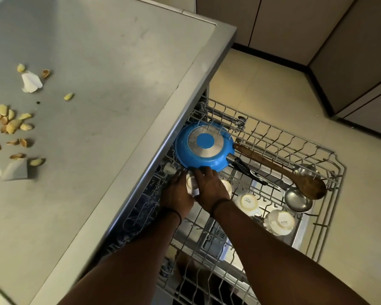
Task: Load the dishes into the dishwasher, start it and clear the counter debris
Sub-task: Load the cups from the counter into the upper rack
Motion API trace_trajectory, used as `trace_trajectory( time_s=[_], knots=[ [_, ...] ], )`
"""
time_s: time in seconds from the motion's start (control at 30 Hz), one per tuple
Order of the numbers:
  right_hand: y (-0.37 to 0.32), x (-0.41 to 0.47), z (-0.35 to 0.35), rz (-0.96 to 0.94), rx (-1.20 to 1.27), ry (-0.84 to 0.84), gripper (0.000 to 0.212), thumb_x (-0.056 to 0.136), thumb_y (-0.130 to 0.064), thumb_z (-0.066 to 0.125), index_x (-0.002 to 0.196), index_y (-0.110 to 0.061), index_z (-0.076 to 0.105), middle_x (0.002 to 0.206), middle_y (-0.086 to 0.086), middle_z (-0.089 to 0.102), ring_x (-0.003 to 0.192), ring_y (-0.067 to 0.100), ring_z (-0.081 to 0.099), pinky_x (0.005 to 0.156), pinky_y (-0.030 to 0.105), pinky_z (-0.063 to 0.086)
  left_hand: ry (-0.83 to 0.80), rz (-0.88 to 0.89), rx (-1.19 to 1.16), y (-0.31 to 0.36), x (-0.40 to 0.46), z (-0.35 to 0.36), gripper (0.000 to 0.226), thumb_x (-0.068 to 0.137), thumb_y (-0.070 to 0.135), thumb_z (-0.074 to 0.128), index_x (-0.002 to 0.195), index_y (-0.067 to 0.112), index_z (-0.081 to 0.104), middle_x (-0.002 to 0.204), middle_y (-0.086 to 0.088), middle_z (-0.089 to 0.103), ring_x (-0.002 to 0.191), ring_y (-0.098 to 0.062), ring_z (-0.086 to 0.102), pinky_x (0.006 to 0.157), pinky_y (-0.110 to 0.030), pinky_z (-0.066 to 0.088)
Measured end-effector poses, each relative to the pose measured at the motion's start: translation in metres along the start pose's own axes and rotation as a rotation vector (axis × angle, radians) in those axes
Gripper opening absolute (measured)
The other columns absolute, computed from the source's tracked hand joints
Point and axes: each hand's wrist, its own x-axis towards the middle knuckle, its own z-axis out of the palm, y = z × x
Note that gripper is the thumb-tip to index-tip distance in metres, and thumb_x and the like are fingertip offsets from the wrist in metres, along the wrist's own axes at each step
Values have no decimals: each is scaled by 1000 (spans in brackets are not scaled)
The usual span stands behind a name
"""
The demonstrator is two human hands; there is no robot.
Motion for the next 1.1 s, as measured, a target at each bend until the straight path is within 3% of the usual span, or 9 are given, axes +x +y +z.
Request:
trace_trajectory(
  time_s=[0.23,0.43,0.57,0.67,0.73,0.87,1.1],
  knots=[
    [5,-11,-20,3,29,66,65,72,-19,75,131,-19,49,115,11,53,105,34,51,80,39,48,-68,-63,81,13,-9,-17,59,79,18,70,132,27,46,128,-5,51,112,-28,56,83,-39,51],
    [2,-29,-88,17,32,87,65,72,-19,74,132,-17,49,120,11,53,111,32,50,87,38,47,-107,42,90,60,-18,-59,68,86,17,59,147,21,31,145,-7,38,129,-27,44,105,-37,41],
    [-14,-56,-136,9,98,101,63,72,-22,75,130,-19,52,123,9,57,113,31,52,90,33,43,-93,110,83,98,-34,-108,64,83,15,60,142,20,35,134,-8,48,119,-29,52,99,-40,46],
    [-43,-78,-186,-102,191,143,49,77,-16,74,124,-16,59,121,9,63,112,29,57,91,30,42,-88,168,112,129,-55,-161,66,83,20,62,143,19,35,135,-9,47,118,-33,51,94,-42,47],
    [-63,-89,-210,-161,225,168,44,75,-16,75,117,-16,63,113,8,66,104,27,61,85,28,44,-31,195,90,139,-70,-192,65,81,21,65,140,19,38,132,-10,48,117,-35,51,92,-42,45],
    [-114,-93,-232,-262,169,188,63,71,-19,80,129,-16,54,115,7,61,106,26,57,88,33,45,96,193,89,131,-98,-258,62,79,20,67,135,14,44,126,-13,52,114,-34,52,88,-41,43],
    [-312,-83,-214,-630,56,154,63,72,-19,82,128,-20,54,111,1,61,101,22,55,83,29,44,440,-57,80,0,-182,-381,59,81,14,63,136,20,42,125,-8,52,112,-30,53,89,-43,49]
  ],
)
